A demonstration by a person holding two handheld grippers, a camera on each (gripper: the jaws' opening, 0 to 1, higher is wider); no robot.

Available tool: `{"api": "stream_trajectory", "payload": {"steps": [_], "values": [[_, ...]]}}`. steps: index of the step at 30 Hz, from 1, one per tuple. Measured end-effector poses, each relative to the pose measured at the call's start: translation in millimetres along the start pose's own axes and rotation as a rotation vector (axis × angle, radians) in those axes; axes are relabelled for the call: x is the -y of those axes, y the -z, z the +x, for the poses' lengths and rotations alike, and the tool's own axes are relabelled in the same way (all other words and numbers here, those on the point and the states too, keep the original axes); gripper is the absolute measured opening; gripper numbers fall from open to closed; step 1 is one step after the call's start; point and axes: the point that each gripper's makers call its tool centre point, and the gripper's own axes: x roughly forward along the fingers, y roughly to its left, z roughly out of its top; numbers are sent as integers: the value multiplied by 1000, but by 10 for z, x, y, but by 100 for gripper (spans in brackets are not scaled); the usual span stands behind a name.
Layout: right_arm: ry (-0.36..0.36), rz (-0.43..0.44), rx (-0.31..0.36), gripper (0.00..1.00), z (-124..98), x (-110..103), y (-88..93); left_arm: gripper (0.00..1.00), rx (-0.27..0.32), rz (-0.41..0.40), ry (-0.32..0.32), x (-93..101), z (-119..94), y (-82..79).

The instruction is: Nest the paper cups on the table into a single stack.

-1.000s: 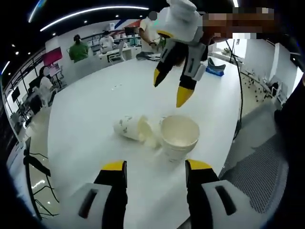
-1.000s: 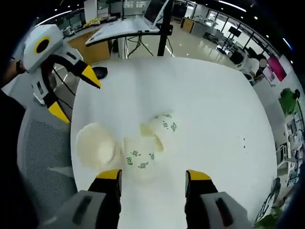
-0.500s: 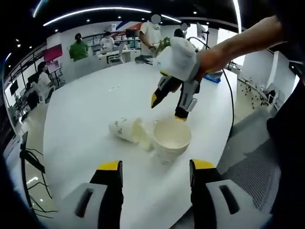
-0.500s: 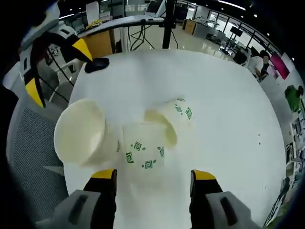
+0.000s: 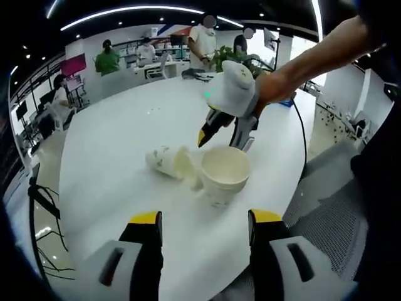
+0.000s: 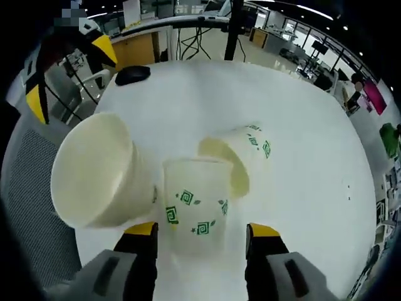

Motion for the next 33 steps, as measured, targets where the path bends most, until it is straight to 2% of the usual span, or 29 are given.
{"api": "stream_trajectory", "payload": {"steps": [3,5,7,12,21,33], "values": [[-7,-7,8,50,9,-36,-17,53,-11,1,1,21,-19,28],[-22,-27,-9,41,27,-77,12,53,-18,2,2,-5,-6,67],[-18,-41,-12,37,29,-82,22,53,-19,4,0,15,-39,42],[-38,-30,0,36,40,-73,38,52,-19,9,-1,3,-48,25],[-47,-42,-13,35,24,-52,236,51,-21,27,14,45,10,2],[10,70,15,35,-228,-117,494,51,-21,55,38,126,82,-92]]}}
